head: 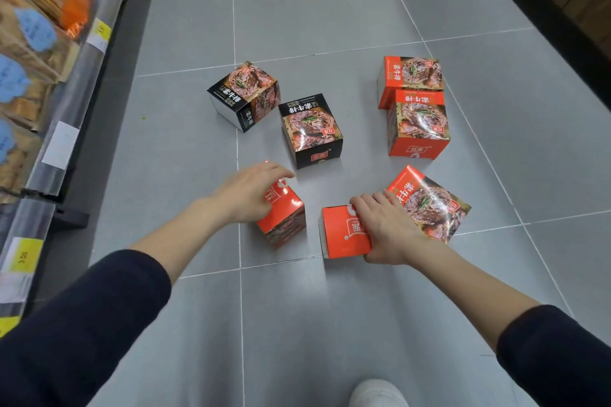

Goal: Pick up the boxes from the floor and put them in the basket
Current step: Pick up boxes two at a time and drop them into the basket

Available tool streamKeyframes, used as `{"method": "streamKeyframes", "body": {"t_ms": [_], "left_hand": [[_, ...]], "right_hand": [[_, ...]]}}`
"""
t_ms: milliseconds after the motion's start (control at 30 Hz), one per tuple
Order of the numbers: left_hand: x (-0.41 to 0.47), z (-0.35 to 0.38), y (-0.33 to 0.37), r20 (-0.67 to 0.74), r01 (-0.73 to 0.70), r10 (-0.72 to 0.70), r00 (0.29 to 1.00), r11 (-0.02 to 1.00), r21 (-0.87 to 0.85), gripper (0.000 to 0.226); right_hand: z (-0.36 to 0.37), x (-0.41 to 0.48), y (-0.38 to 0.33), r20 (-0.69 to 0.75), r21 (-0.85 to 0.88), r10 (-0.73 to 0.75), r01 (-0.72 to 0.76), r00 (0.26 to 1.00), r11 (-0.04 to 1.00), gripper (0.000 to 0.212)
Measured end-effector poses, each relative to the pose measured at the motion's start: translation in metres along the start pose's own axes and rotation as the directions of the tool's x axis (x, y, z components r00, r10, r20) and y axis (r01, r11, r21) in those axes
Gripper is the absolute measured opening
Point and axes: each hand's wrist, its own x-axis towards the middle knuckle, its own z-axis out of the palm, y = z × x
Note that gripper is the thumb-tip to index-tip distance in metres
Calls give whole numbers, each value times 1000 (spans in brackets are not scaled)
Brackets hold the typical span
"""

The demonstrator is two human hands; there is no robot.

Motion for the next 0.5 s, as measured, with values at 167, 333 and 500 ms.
{"method": "streamKeyframes", "body": {"t_ms": [167, 333, 500], "left_hand": [[6, -5, -20, 310, -223, 60, 949, 821, 525, 111], [16, 14, -36, 275, -301, 174, 945, 792, 532, 120], [25, 20, -45, 160, -385, 351, 923, 813, 436, 103]], "right_hand": [[-3, 2, 5, 50, 112, 46, -52, 998, 992, 81], [-1, 5, 9, 44, 144, 44, -50, 998, 988, 86], [0, 5, 11, 30, 140, 50, -54, 998, 989, 100]]}}
